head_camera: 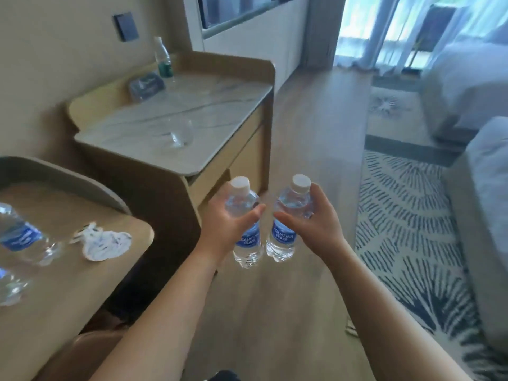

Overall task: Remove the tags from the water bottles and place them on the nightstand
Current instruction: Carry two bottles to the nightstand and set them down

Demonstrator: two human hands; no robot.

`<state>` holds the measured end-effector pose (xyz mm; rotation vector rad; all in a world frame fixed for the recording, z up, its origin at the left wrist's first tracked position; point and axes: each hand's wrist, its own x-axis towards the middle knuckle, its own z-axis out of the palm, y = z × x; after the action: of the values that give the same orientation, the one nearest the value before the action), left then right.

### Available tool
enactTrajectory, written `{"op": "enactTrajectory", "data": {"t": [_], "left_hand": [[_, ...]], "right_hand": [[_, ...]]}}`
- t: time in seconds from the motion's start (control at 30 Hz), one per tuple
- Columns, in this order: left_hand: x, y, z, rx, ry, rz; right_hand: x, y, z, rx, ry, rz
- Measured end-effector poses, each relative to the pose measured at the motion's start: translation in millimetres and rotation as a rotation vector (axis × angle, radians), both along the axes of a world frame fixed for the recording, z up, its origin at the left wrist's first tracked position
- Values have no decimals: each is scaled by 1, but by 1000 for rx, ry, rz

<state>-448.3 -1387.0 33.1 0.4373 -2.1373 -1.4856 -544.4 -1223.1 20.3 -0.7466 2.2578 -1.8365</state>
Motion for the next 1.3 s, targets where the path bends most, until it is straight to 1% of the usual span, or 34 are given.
{"op": "enactTrajectory", "data": {"t": [0.23, 0.43, 0.6, 0.7, 0.8, 1.07, 1.3], "left_hand": [[-114, 66, -12, 26, -2, -169], [-208, 87, -25, 36, 1, -271], [-304, 81, -31, 40, -11, -353], [-374, 65, -33, 26, -15, -386], [-444, 48, -34, -12, -27, -418], [-599, 25, -39, -82, 24, -434], [-751, 29, -64, -102, 37, -436]], "right_hand": [[-76, 91, -10, 17, -46, -241], [-145, 125, -19, 37, -88, -393], [-224, 121, -22, 31, -117, -451], [-287, 112, -21, 3, -161, -461], [-349, 104, -15, 23, -160, -484], [-492, 96, -11, 55, -110, -578], [-630, 104, -37, 81, -115, -581]]}}
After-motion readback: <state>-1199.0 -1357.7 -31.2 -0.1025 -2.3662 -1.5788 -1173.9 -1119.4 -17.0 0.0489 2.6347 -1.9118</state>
